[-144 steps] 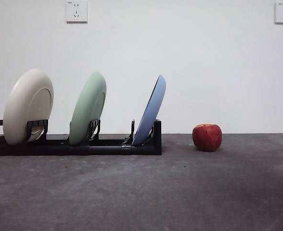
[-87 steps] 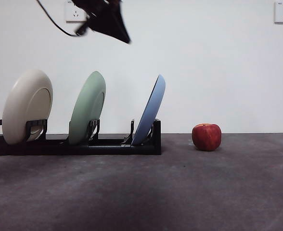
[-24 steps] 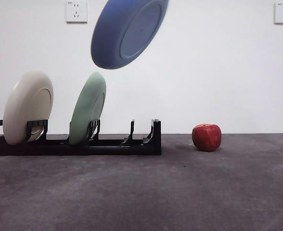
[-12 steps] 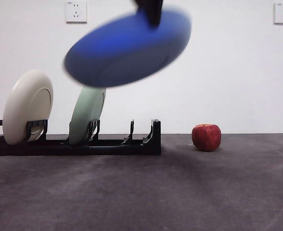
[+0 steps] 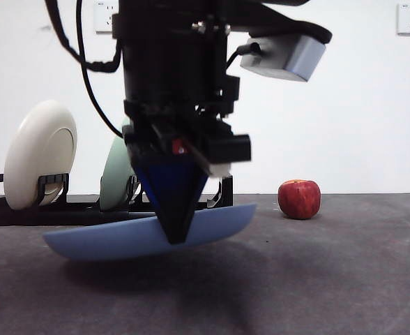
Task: Take the blue plate from the plate rack,put the plate on the table,take the apple from the table,put the apple in the plate
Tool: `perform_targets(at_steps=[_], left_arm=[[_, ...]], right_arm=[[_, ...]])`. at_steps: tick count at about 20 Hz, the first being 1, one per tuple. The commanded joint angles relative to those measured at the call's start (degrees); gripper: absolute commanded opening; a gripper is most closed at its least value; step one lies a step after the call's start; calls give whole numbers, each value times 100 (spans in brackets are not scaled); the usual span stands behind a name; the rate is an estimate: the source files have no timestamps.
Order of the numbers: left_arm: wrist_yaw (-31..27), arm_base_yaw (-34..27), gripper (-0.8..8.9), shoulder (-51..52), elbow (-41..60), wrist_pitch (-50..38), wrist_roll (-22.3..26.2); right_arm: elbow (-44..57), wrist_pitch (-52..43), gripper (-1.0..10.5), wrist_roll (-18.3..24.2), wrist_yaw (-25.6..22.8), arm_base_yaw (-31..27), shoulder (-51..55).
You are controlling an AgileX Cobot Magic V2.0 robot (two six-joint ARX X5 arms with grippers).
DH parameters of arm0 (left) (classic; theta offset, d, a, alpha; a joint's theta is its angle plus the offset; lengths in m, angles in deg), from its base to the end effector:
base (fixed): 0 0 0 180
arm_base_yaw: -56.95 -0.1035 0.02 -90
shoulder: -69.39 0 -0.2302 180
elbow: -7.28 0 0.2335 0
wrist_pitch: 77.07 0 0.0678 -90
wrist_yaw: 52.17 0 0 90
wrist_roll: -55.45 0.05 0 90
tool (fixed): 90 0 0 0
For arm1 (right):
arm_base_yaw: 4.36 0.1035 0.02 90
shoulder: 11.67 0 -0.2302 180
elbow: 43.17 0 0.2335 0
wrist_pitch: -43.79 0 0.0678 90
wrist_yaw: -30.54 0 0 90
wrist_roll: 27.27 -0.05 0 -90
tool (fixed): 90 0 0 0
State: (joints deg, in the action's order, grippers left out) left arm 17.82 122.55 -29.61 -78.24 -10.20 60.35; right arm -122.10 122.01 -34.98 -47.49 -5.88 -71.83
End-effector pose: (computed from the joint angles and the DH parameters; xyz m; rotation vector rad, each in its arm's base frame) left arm 0.1405 -0.2682 0.1633 1.0488 1.0312 -0.7080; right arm 0.1861 0.0054 0.2778 0.2441 1.0427 0.0962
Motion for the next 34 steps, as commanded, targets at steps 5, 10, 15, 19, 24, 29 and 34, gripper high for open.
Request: perform_targets(at_steps=[5, 10, 15, 19, 24, 29, 34], left_arm=[[656, -4, -9, -142, 81, -291, 205], [695, -70, 12, -227, 81, -175, 219], [695, -92, 324, -225, 79, -236, 79], [748, -90, 323, -214, 39, -260, -85], [1631, -90, 313, -7, -605, 433, -573], [1740, -35, -20, 1064, -1165, 660, -776], [1158, -192, -8, 2448, -1198, 966, -994]], right_arm=[[-20, -24, 0, 37, 70, 7, -11], [-20, -24, 0, 37, 70, 7, -11], [-20, -26, 0, 39, 70, 7, -11], [-20, -72, 2, 83, 299, 7, -11], [-20, -951, 132, -166, 929, 48, -39], [-20, -2155, 174, -743, 911, 586, -483], [-133, -3318, 719, -780, 562, 1290, -1600]])
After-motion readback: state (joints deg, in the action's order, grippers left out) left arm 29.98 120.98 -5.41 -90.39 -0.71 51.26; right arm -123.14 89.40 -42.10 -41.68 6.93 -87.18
